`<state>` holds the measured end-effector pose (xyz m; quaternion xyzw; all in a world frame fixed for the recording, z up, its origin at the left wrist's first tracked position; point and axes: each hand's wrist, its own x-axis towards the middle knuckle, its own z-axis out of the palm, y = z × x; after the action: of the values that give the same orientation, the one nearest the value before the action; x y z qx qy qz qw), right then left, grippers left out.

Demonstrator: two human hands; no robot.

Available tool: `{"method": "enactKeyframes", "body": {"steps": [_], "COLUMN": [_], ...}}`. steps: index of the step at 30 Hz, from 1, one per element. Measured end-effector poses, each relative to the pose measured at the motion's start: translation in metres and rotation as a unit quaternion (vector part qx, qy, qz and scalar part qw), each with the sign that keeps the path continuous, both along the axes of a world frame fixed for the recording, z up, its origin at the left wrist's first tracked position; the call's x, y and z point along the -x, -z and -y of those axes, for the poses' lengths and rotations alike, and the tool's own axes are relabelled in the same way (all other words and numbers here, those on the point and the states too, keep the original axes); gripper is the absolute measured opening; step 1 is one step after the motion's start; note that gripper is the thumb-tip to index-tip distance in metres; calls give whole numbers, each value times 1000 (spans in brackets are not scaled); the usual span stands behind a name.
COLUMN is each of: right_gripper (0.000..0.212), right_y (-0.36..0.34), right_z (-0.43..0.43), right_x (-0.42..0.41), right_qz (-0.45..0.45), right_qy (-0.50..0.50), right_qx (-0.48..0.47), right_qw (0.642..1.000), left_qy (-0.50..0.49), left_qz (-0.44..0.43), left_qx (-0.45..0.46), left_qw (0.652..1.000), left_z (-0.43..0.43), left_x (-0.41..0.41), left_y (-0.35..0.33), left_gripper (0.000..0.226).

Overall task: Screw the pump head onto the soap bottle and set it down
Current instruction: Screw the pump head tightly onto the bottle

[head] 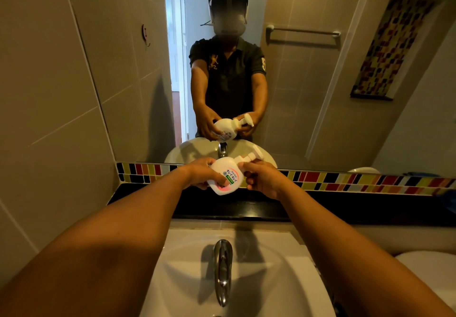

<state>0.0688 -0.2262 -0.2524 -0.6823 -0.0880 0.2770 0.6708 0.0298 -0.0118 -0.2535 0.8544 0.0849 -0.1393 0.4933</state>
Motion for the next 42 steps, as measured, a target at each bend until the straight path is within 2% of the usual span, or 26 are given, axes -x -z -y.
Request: {"method": "enactKeyframes", "body": {"steps": [3, 5, 10, 19, 25, 34, 42], "right_gripper": [58, 61, 38, 52, 41, 28, 25], "right_y": [5, 7, 3, -1, 3, 1, -10], "right_z": [-4, -4, -2, -6, 1, 2, 7], "right_x": [2, 2, 2, 5, 9, 12, 16], "right_qz": [11, 10, 6, 14, -6, 40, 48], "right_qy": [14, 1, -20, -9, -16, 43, 41], "right_qx": [20, 15, -6, -9, -14, -12, -12], "right_qw": [1000, 1000, 1000, 1000, 1000, 998, 998], "left_qy": [1, 0, -9, -1, 6, 29, 41], "left_qz": [-1, 0, 3, -1, -9, 6, -85], "left_qx": [-7, -3, 3, -11, -17, -50, 75], "left_qw": [1000, 1000, 1000, 1000, 1000, 998, 993], "left_z": [3, 4, -3, -2, -3, 5, -2], "left_x": [2, 3, 3, 3, 6, 1, 11], "left_y": [3, 3, -2, -5, -2, -12, -39], "left_gripper": [59, 59, 60, 56, 59, 57, 47]}}
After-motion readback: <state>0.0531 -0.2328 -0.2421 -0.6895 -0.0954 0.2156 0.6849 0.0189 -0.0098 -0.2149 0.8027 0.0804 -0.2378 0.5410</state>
